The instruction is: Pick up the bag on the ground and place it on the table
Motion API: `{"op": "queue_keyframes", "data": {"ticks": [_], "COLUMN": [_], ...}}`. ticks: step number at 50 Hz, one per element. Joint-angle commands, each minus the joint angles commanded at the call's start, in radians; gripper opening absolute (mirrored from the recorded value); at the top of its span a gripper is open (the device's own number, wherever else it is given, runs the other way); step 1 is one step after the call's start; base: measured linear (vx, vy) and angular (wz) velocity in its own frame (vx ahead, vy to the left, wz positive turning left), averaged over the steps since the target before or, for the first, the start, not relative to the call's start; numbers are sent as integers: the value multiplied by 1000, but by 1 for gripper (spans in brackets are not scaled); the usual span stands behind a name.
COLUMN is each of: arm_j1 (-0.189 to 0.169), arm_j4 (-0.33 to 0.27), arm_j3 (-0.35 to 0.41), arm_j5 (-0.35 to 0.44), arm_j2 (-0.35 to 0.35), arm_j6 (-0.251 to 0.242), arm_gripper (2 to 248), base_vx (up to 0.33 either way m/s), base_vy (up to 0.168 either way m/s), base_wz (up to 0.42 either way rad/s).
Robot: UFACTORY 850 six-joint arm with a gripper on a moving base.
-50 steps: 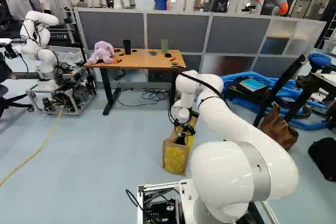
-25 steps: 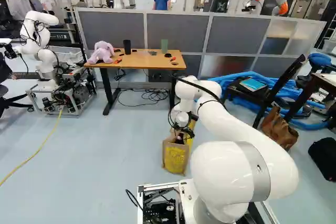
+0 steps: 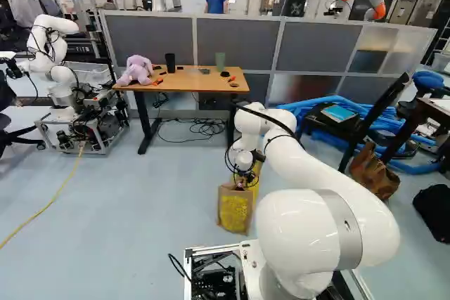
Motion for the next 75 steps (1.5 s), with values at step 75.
{"op": "queue_keyframes", "data": {"ticks": [75], "arm_j1": [0], "arm_j4": [0], "arm_j3": [228], "arm_j5": [0], "arm_j2": [232], "arm_j6": [0], "arm_gripper": [33], "base_vx": [0], "base_vy": [0], "base_wz": [0]}}
